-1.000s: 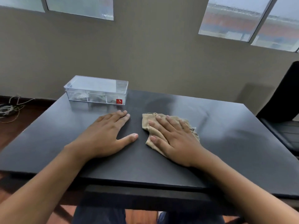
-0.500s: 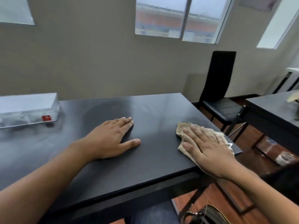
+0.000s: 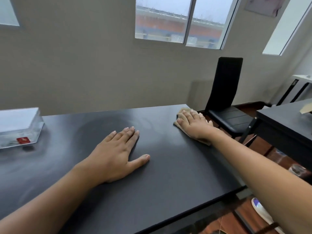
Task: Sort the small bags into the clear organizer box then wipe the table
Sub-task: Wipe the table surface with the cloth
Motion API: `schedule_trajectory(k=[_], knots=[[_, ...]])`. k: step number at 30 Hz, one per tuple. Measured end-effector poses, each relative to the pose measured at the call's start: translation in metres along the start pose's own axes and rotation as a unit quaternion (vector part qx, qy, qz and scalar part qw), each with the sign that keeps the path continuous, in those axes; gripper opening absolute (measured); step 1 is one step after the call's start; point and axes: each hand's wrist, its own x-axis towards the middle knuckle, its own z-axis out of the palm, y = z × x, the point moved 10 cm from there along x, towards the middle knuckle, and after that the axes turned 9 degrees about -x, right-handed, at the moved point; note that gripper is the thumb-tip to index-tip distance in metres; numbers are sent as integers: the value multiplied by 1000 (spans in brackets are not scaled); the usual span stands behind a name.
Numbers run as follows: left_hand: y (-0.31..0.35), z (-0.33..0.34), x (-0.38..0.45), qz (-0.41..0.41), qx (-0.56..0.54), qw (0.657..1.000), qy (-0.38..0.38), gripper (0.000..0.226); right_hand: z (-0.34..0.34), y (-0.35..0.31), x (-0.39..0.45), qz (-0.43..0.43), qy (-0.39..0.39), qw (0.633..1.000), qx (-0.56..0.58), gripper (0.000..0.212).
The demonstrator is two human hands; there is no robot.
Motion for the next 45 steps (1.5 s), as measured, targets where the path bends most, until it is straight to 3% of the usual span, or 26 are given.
schedule_trajectory(k=[8,16,21,23,27,31,38,45], knots=[[-3,-2,0,-2,-14,1000,-4,97,-11,-55,42,-25,2,999,-21,69],[-12,-23,-9,11,-5,1000,11,92,13,-91,-57,-198,16,978,-57,61],[-48,-36,-57,23,-2,999,39,80,14,-58,-117,-308,-1,949,-72,62],[-68,-38,-73,12,-24,999,41,76,11,-43,-105,-297,-11,952,-74,62],[-77,-42,-77,4,-40,998,57,73,4,-43,-39,-191,3,979,-73,76],[-72,-47,-69,-5,-38,996,82,73,-8,-99,1,-136,7,989,-51,69],[-93,-51,-74,-39,-53,991,118,67,-3,-252,-40,-236,17,970,-47,61],[-129,-66,-88,-103,-121,964,212,46,26,-269,-103,-327,48,942,-53,63]])
